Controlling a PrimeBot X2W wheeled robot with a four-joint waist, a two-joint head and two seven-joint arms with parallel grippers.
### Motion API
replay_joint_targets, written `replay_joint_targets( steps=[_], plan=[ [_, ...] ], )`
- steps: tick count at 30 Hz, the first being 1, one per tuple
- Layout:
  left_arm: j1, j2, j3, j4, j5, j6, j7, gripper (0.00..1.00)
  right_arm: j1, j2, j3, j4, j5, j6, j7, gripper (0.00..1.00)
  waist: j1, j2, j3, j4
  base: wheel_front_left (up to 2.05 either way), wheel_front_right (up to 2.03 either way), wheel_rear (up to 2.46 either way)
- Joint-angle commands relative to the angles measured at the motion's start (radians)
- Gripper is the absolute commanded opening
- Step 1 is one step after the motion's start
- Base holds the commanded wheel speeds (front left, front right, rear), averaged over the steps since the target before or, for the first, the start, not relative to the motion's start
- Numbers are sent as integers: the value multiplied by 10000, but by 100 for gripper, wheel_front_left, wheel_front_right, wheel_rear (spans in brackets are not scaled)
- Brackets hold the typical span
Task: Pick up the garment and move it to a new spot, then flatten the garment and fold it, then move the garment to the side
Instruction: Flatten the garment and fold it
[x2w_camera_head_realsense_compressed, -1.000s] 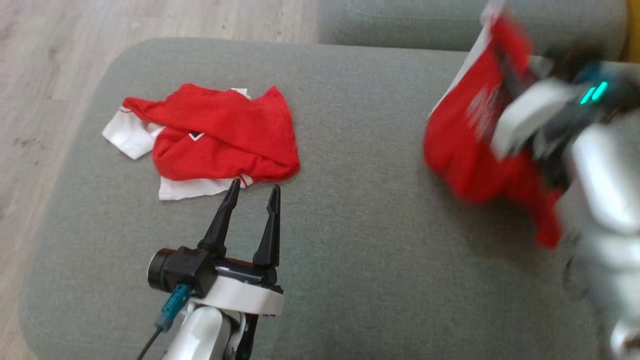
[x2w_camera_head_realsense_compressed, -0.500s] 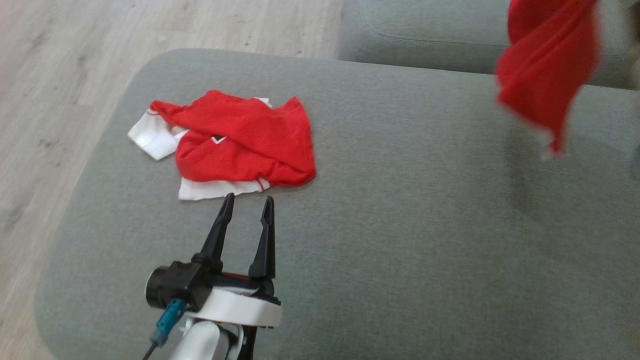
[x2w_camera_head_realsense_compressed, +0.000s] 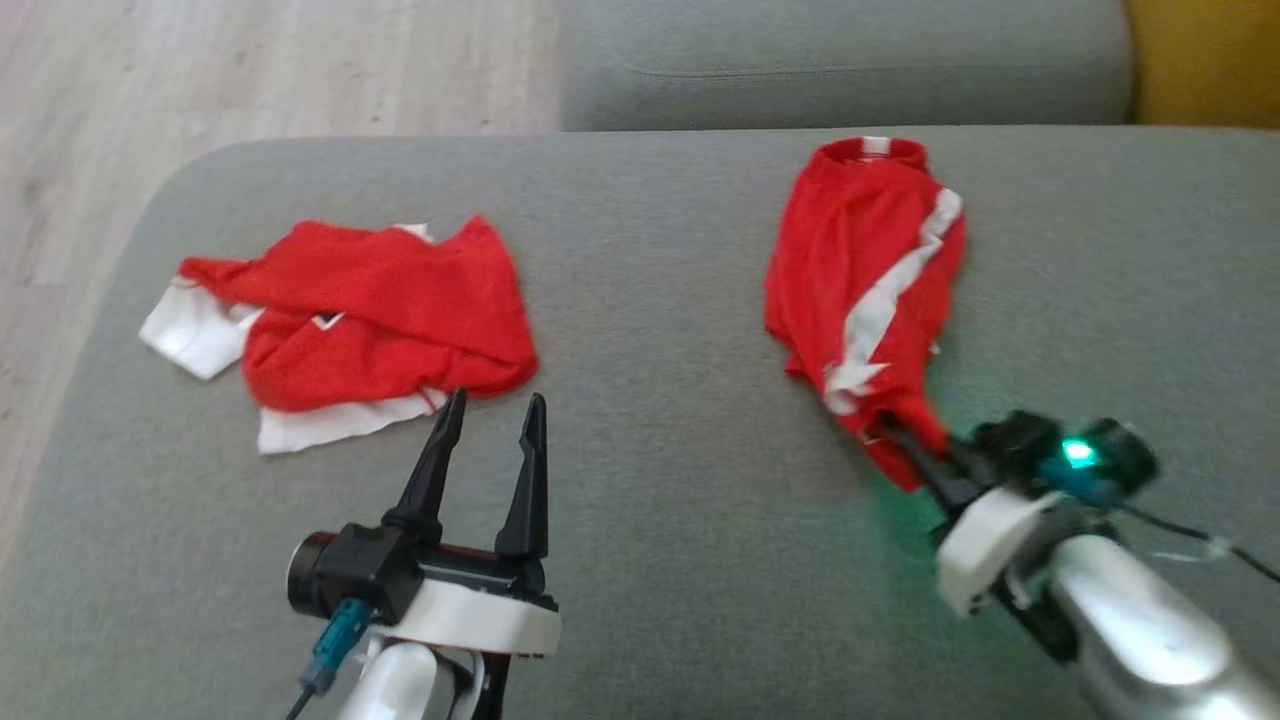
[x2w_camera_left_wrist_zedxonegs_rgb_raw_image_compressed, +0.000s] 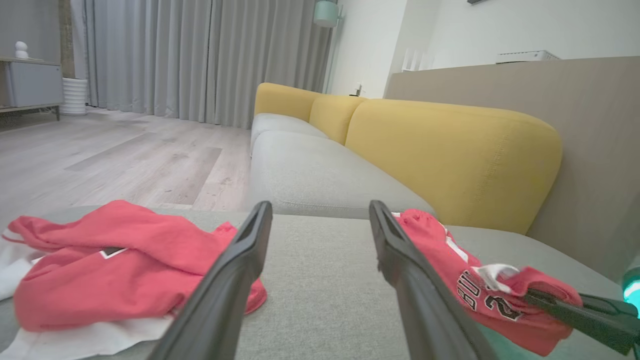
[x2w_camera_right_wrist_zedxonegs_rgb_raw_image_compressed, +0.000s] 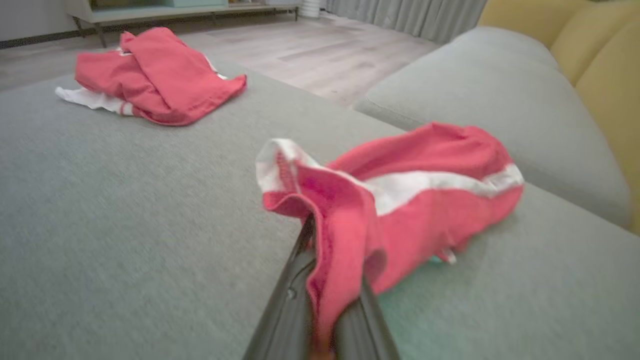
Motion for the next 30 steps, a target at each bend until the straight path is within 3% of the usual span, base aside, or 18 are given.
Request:
replay_joint_targets(
  steps=[1, 9, 14, 17, 18, 19, 24, 30],
  plan=[
    [-319, -5, 428, -281, 99, -29, -63, 100, -103, -186, -311, -428, 192, -7, 73, 0, 0, 0, -18, -225, 0, 0, 0],
    [-247, -5, 422, -234, 180, -117, -63, 100, 2135, -19, -3421, -1584, -139, -7, 1295, 0, 0, 0, 0, -818, 0, 0, 0],
    [-253, -5, 471, -186, 265, -175, -63, 100, 3362, 467, -5431, -2464, -1190, -7, 2382, 0, 0, 0, 41, -1193, 0, 0, 0],
    [-306, -5, 465, -202, 270, -195, -63, 100, 3821, 1084, -6710, -2950, -1819, -7, 3102, 0, 0, 0, 96, -1391, 0, 0, 0],
    [-328, -5, 448, -195, 273, -205, -63, 100, 3869, 1329, -7043, -3208, -2018, -7, 3127, 84, 0, 0, 119, -1437, 0, 0, 0],
    [-353, -5, 430, -187, 277, -212, -63, 100, 3898, 1607, -7248, -3427, -2112, -7, 3215, 100, 0, 0, 155, -1478, 0, 0, 0],
    [-518, -5, 366, -163, 306, -258, -63, 100, 3585, 2433, -7413, -4649, -2261, -7, 2570, 100, 0, 0, 340, -1537, 0, 0, 0],
    [-710, -5, 369, -116, 341, -311, -63, 100, 2987, 2763, -6721, -5353, -1598, -7, 1099, 100, 0, 0, 555, -1333, 0, 0, 0]
  ],
)
